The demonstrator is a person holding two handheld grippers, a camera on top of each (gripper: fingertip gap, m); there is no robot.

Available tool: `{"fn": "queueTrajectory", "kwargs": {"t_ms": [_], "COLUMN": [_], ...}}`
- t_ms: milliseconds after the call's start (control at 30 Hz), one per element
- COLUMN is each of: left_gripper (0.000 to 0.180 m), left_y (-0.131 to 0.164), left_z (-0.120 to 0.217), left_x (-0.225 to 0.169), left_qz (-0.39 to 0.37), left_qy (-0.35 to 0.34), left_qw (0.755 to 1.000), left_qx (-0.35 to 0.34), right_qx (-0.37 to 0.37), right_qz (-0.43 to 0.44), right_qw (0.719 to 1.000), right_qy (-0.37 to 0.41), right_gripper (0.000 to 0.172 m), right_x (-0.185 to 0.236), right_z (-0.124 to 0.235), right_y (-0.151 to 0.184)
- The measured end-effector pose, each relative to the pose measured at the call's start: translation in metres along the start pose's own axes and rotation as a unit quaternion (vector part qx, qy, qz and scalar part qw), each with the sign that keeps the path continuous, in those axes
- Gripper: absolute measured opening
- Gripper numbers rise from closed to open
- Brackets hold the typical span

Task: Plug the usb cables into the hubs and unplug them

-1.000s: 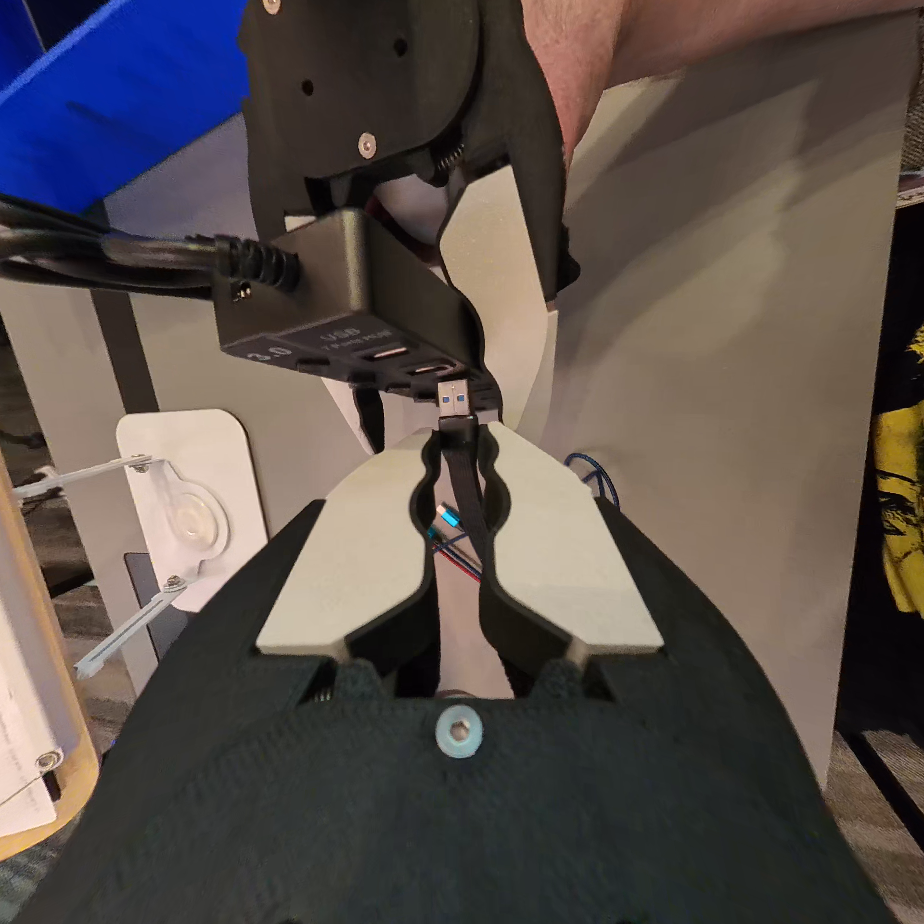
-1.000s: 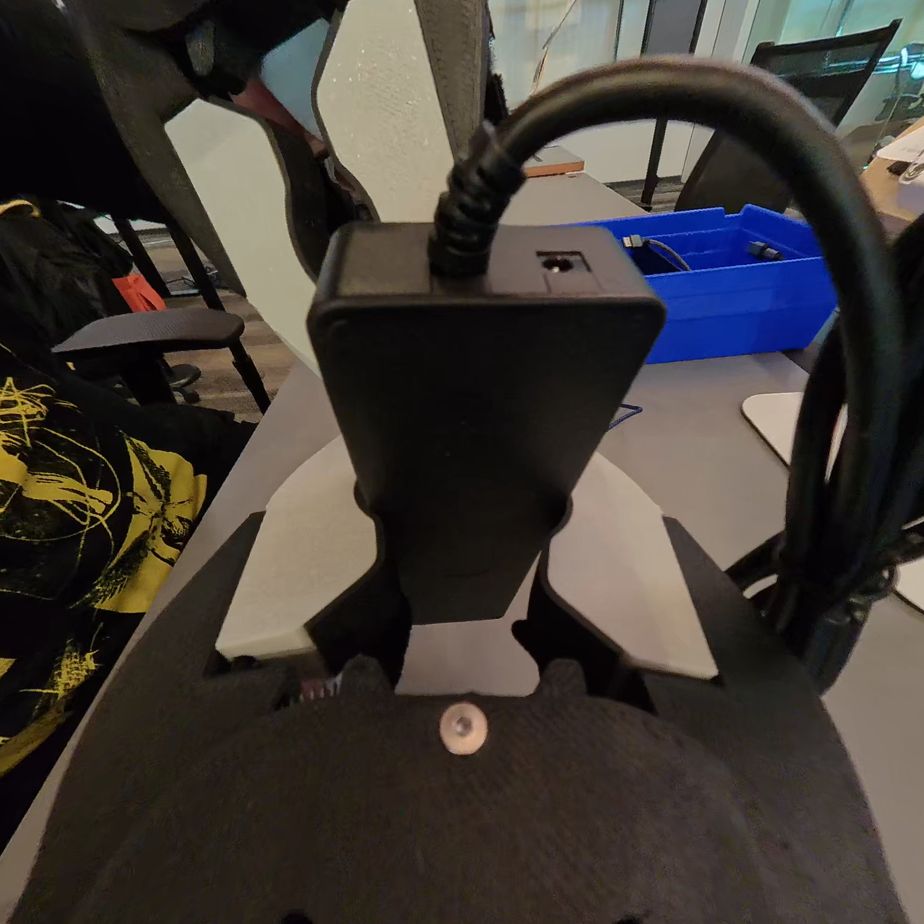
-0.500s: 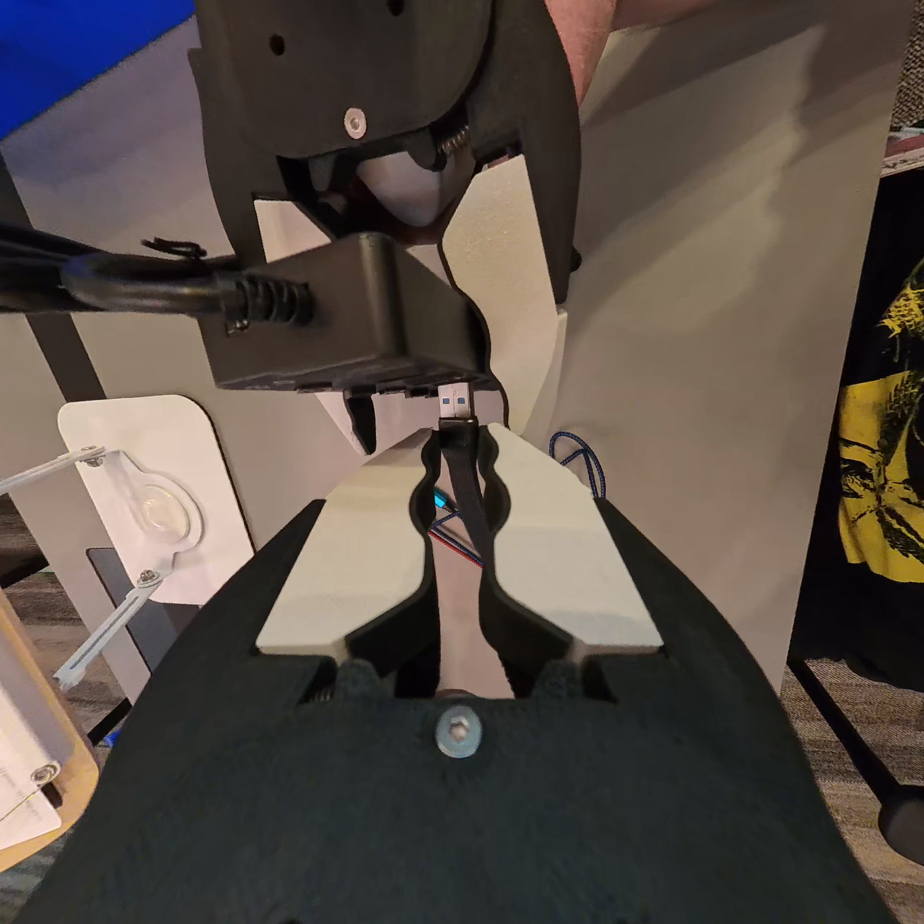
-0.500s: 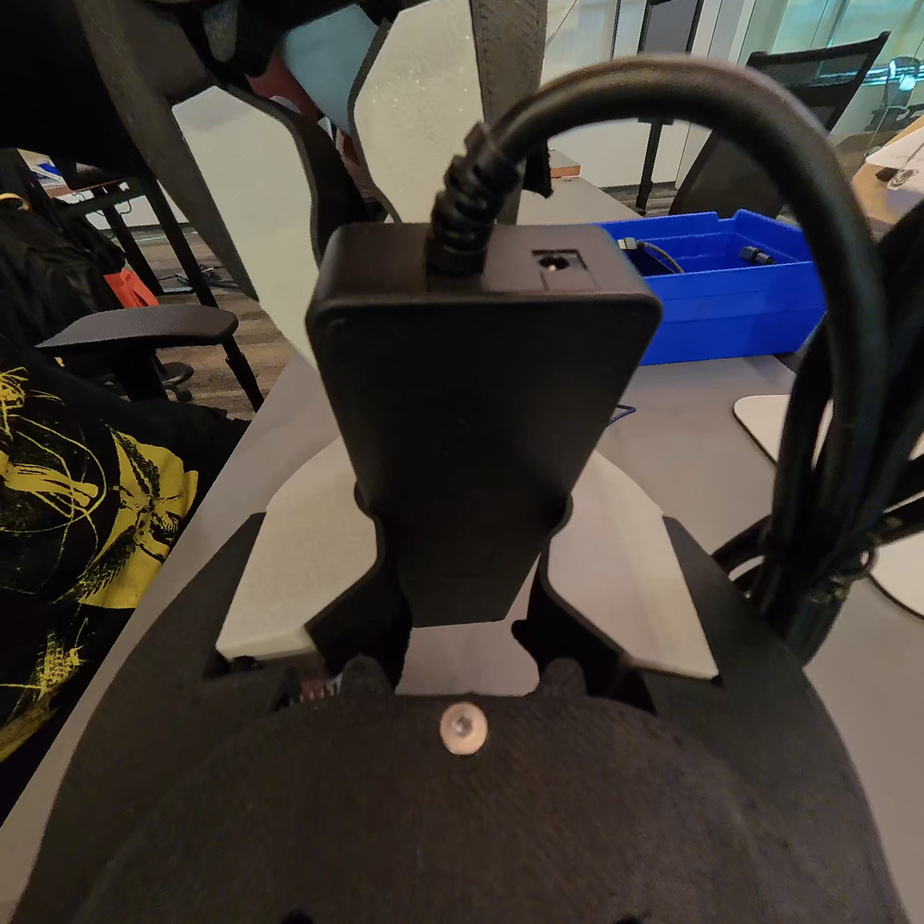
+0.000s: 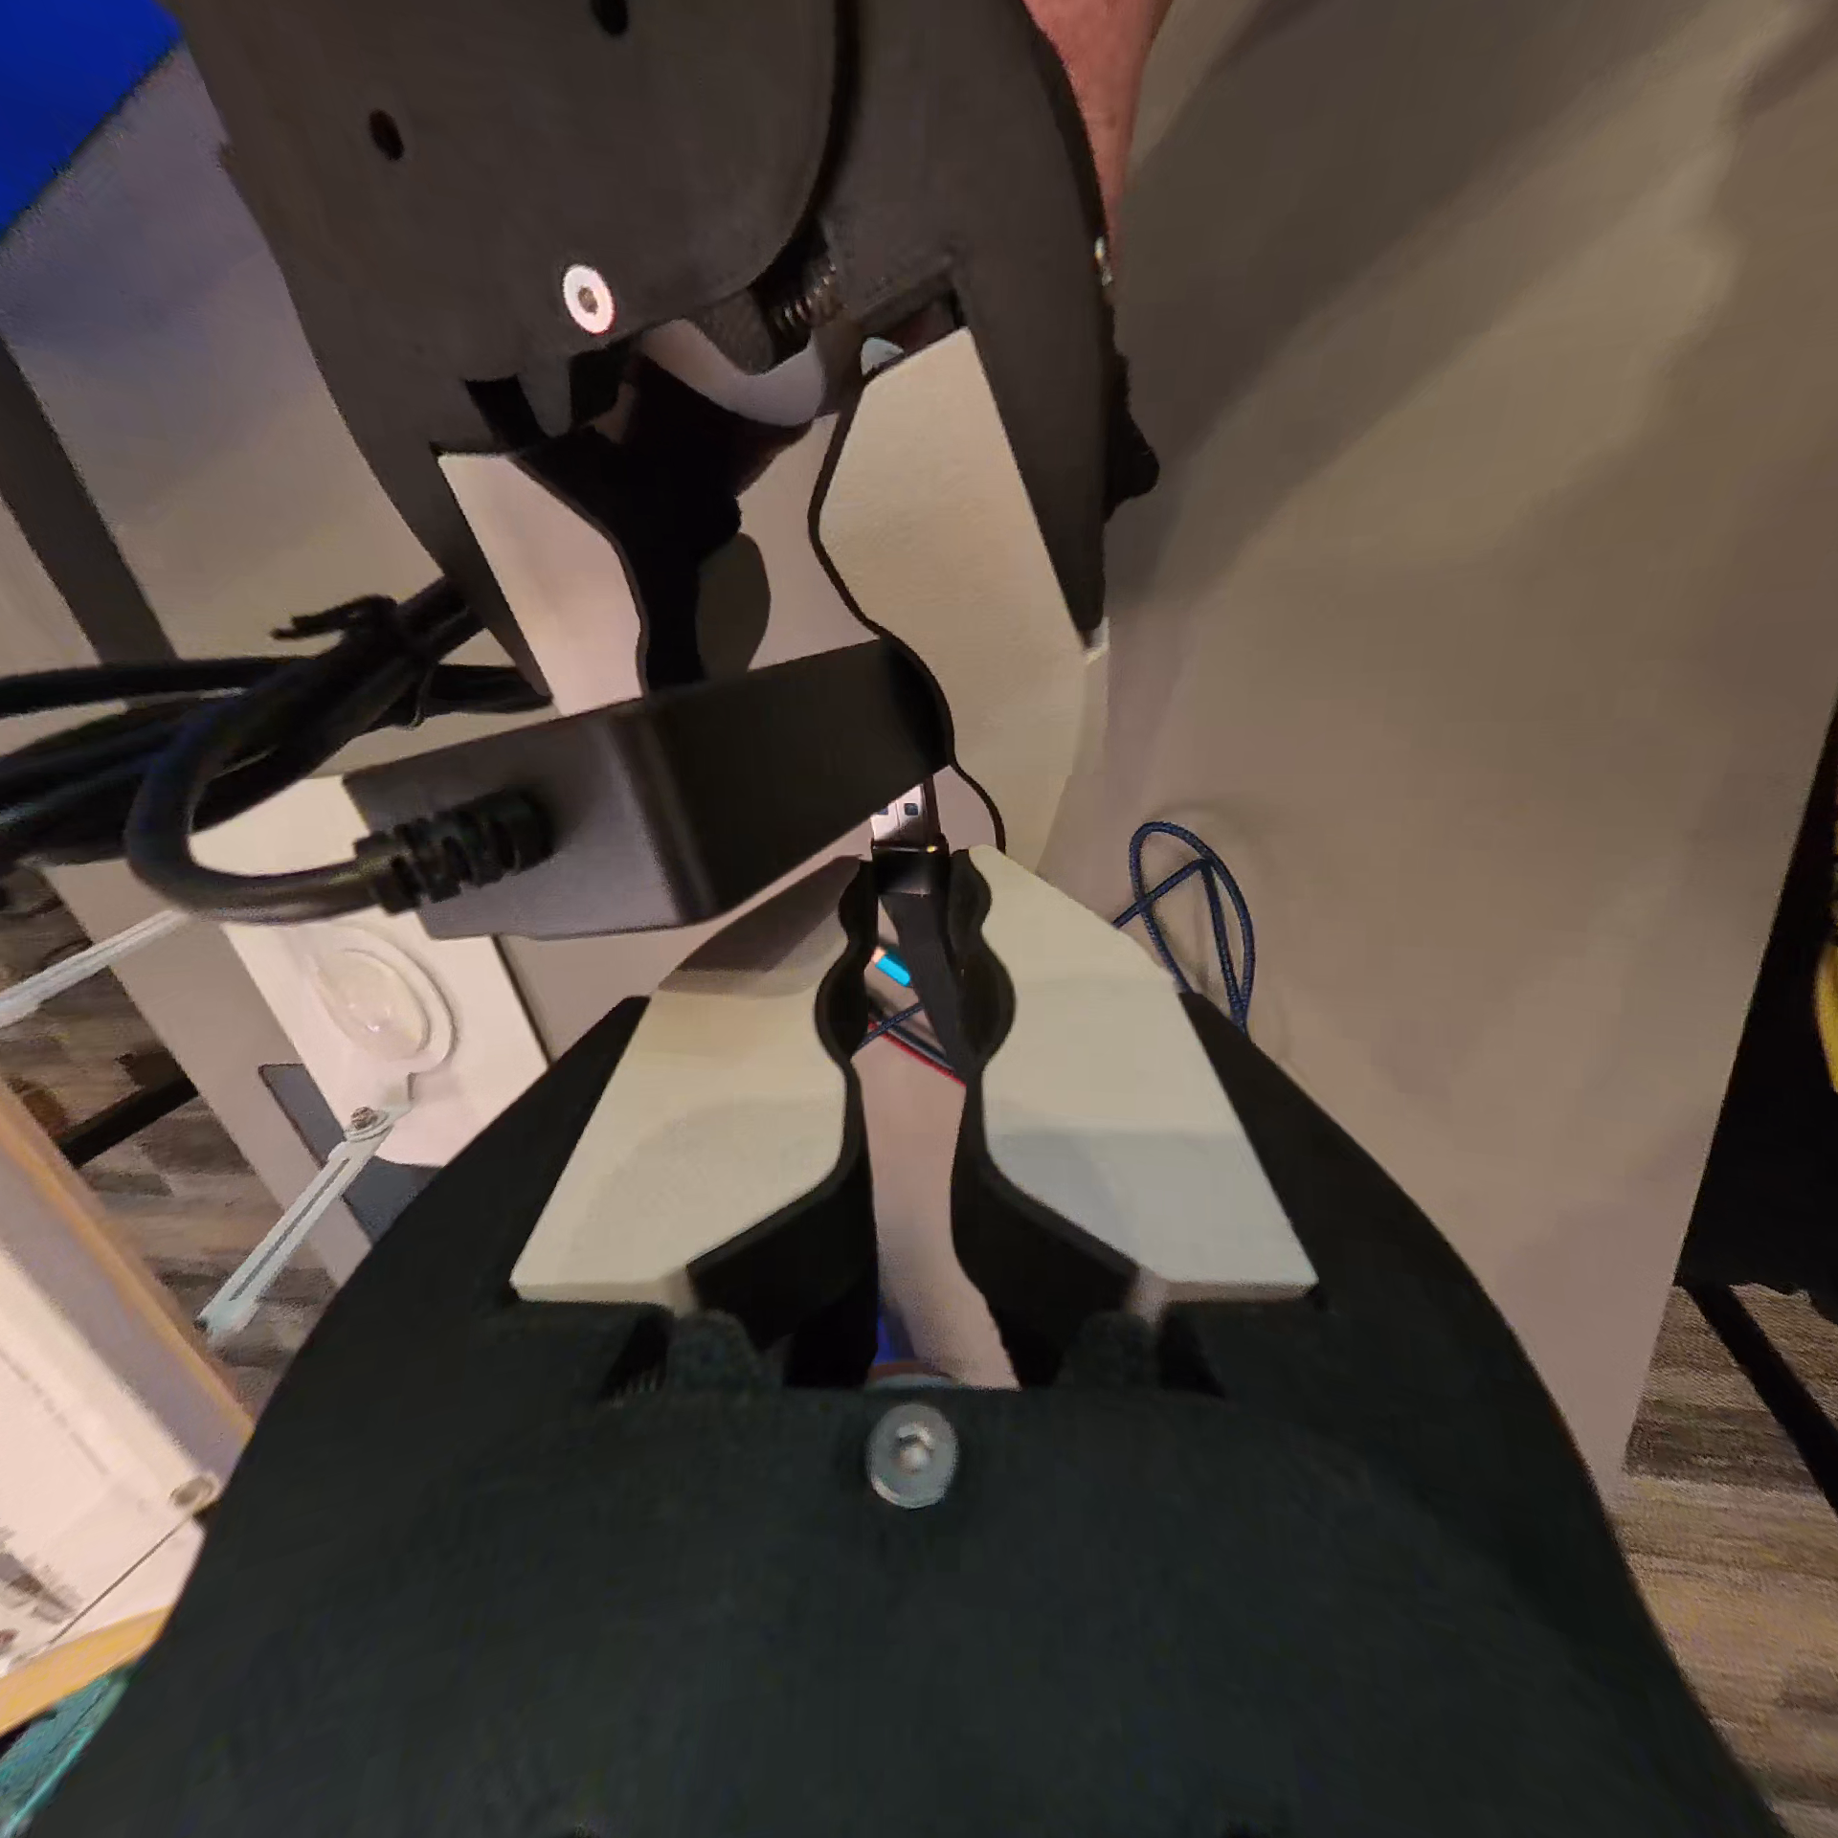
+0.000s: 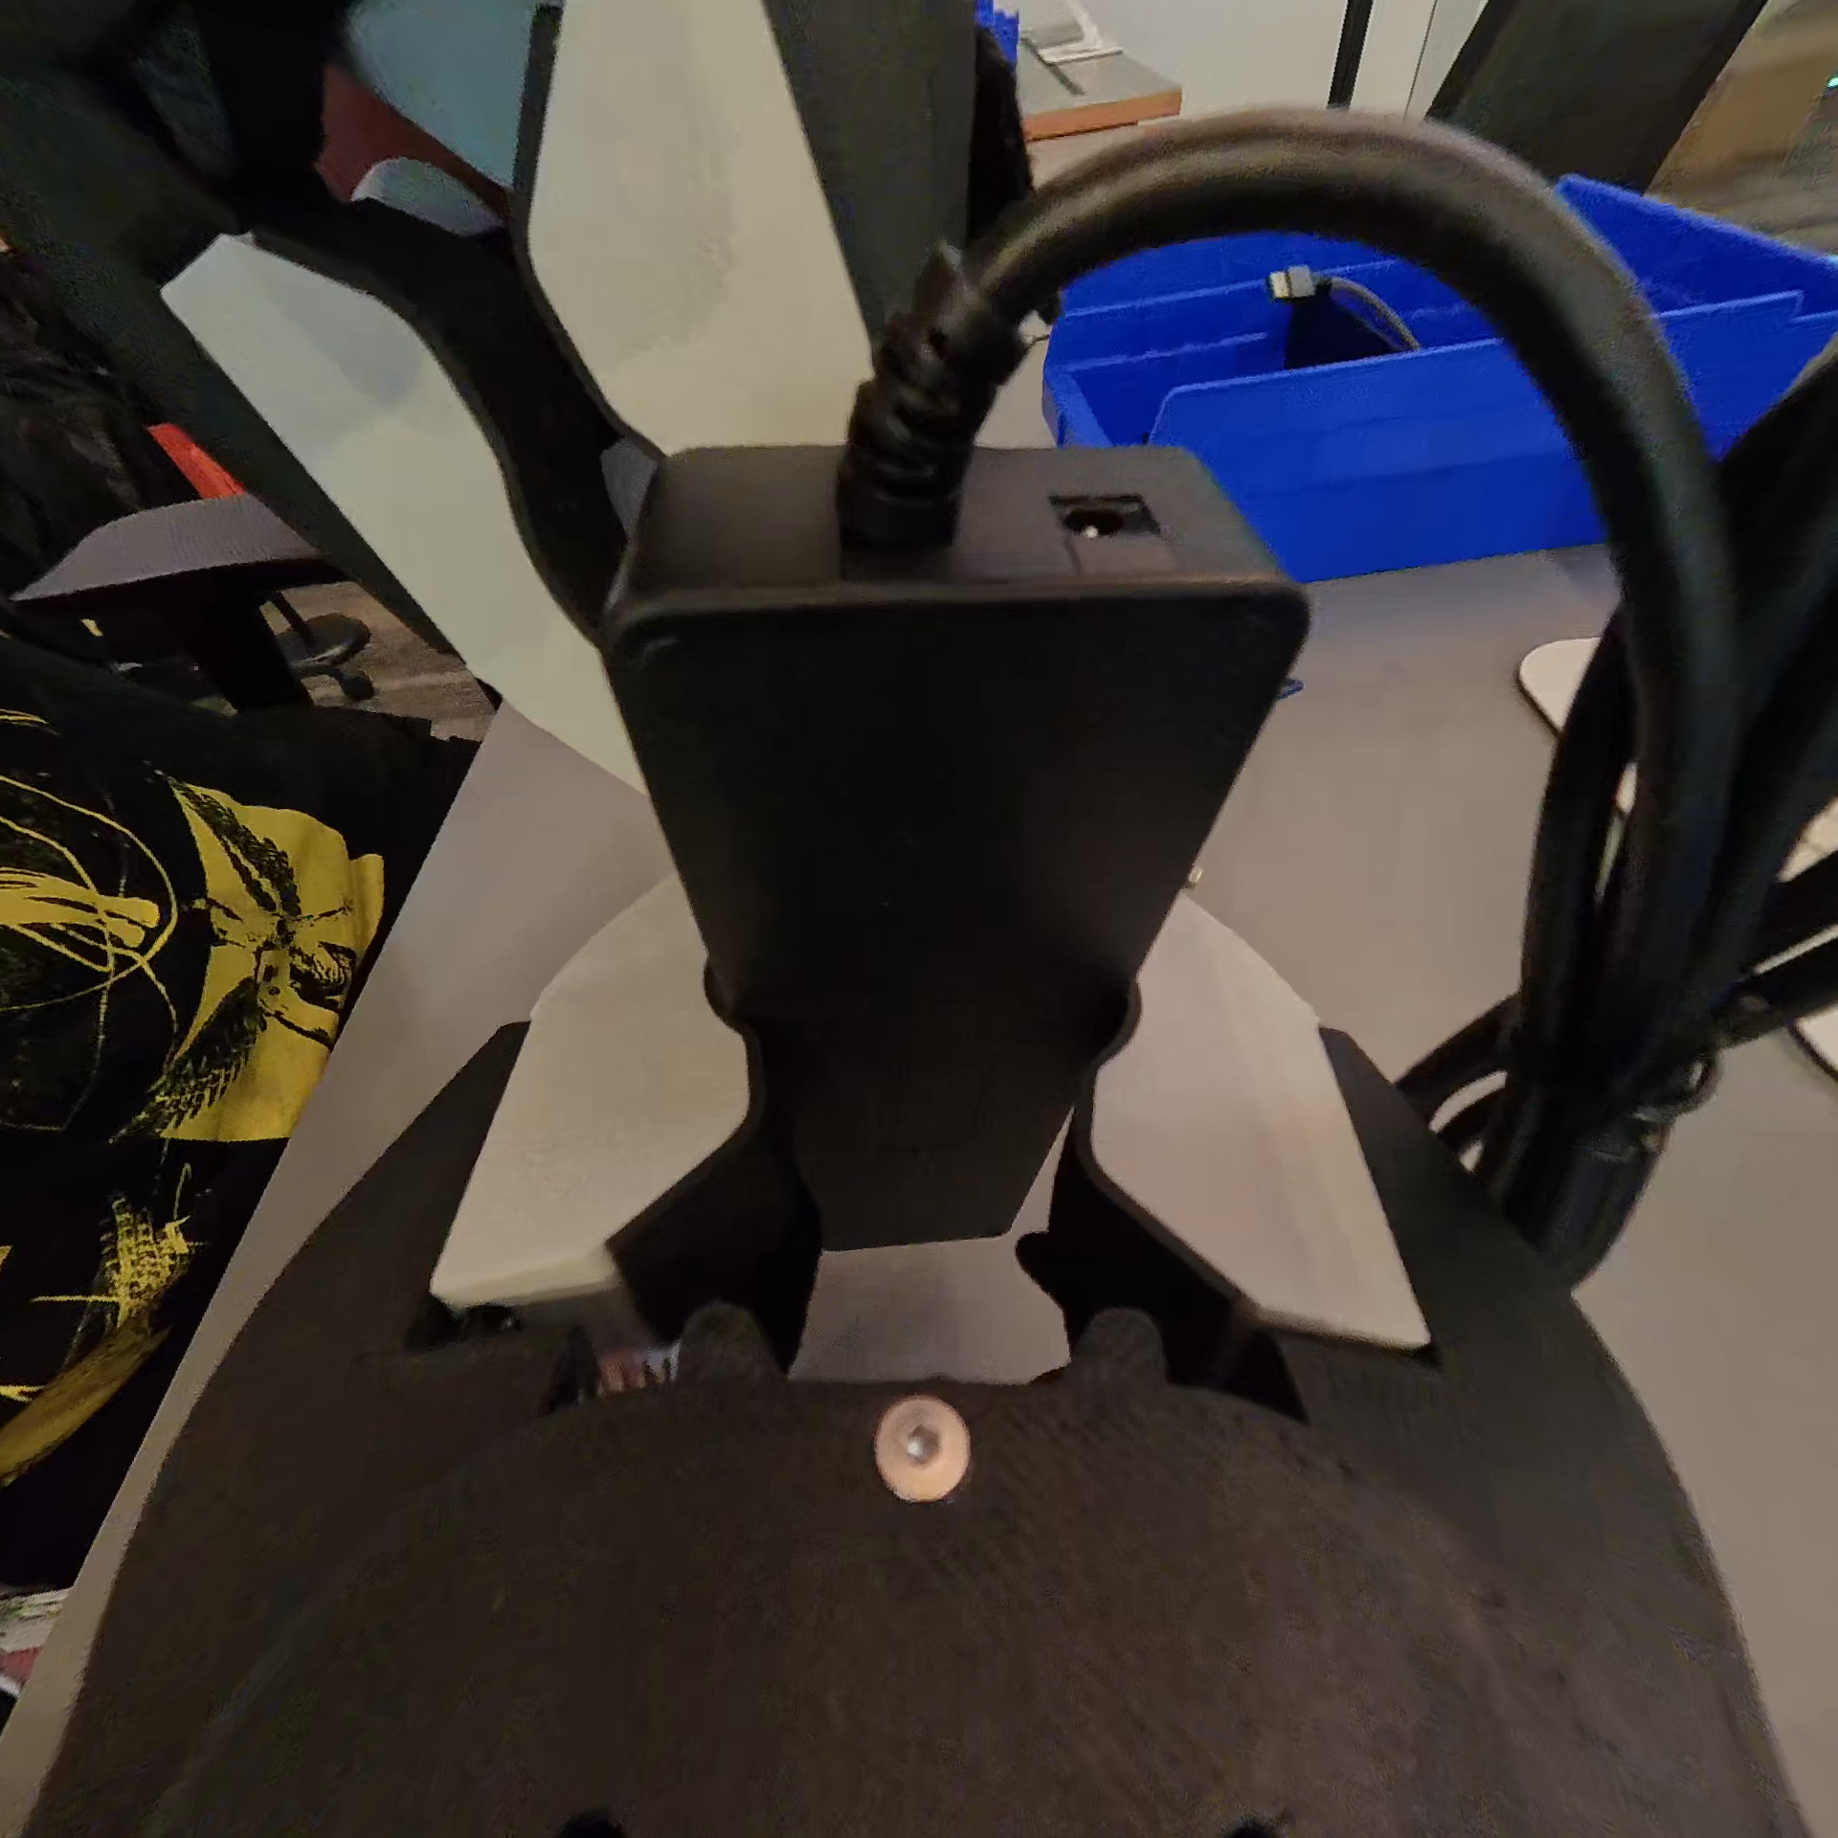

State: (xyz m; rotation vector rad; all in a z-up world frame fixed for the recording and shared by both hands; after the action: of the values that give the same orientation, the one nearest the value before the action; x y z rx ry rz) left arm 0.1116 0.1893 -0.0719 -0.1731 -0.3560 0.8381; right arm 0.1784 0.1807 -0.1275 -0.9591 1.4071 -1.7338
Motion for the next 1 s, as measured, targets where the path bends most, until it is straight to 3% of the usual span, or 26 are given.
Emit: {"fn": "queueTrajectory", "kwargs": {"t_ms": [500, 667, 833, 1000], "left_gripper": [0.011, 0.011, 0.011, 0.011], "left_y": [0.004, 0.001, 0.004, -0.001], "left_z": [-0.012, -0.005, -0.012, 0.004], "left_x": [-0.002, 0.003, -0.001, 0.006], "left_qz": [0.006, 0.039, 0.043, 0.059], "left_qy": [0.011, 0.026, 0.039, 0.027], "left_qw": [1.000, 0.997, 0.995, 0.990], "left_qx": [-0.022, -0.063, -0.075, -0.126], "right_qx": [0.031, -0.010, 0.000, -0.060], "right_qz": [-0.001, -0.013, 0.007, 0.003], "right_qw": [0.999, 0.999, 0.999, 0.997], "right_qy": [-0.008, -0.029, -0.039, -0.047], "right_gripper": [0.064, 0.064, 0.064, 0.064], "right_x": [0.000, 0.000, 0.003, 0.001], "right_z": [-0.002, 0.003, 0.001, 0.011], "right_y": [0.008, 0.003, 0.008, -0.004]}}
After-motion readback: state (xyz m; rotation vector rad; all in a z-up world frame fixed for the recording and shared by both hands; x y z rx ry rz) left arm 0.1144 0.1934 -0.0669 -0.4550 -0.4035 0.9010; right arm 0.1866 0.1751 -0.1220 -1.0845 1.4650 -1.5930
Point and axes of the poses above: each gripper's, where its closed fingertips meet, z back along the fingers, y out of its underside, x = y × z across the jaws, the point moved 7 cm from there along z, back along the fingers, and after that the axes turned 11 degrees about -x, right-handed, at the moved point
